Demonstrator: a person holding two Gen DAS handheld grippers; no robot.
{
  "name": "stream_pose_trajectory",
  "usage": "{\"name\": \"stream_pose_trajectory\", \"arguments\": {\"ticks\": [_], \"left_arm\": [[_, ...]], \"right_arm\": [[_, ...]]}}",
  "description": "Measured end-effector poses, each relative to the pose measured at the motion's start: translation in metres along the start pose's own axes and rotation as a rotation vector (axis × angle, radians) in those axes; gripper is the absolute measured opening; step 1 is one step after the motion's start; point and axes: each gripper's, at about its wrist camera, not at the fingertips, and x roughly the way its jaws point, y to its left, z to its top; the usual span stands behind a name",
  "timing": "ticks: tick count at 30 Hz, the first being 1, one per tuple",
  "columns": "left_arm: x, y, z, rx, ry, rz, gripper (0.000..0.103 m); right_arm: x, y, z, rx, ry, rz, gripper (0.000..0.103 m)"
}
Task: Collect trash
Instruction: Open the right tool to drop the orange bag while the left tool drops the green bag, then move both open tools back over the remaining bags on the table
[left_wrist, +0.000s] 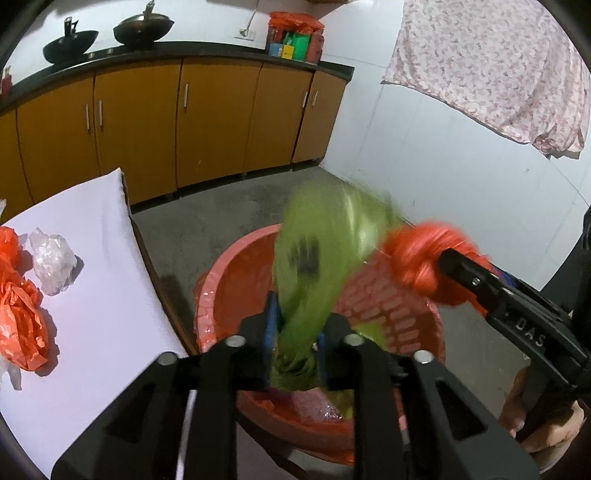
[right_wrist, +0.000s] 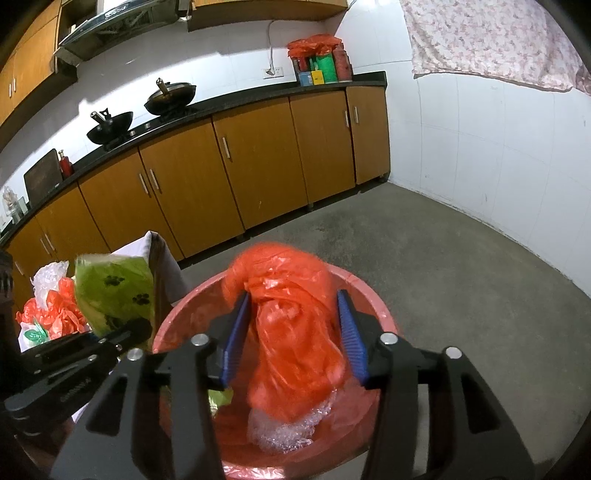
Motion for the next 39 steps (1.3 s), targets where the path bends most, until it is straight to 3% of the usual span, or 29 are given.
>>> {"name": "stream_pose_trajectory", "arguments": {"ticks": [1, 3, 21, 23, 29, 39], "left_arm": [[0.000, 0.001, 0.000, -0.003, -0.001, 0.001, 0.036], [0.000, 0.003, -0.001, -0.006, -0.003, 0.002, 0.039], [-0.025, 0.021, -0.003, -0.028, -0.036, 0.070, 0.055], [-0.031, 0.027, -0.004, -0.035, -0.046, 0.080, 0.056], [-0.054, 0.045, -0.008, -0.059, -0.075, 0.111, 0.058], [-0.115, 0.091, -0.026, -0.113, -0.159, 0.206, 0.065]], "right_arm": [[-0.001, -0.001, -0.001, 0.001, -0.001, 0.000, 0.054], [-0.001, -0.002, -0.003, 0.004, -0.002, 0.001, 0.057], [-0.011, 0.005, -0.007, -0.010, -0.003, 0.002, 0.078], [-0.014, 0.011, -0.007, -0.017, -0.006, 0.013, 0.084], [-0.024, 0.033, -0.004, -0.053, -0.024, 0.055, 0.090], [-0.041, 0.071, -0.004, -0.097, -0.033, 0.130, 0.092]]}}
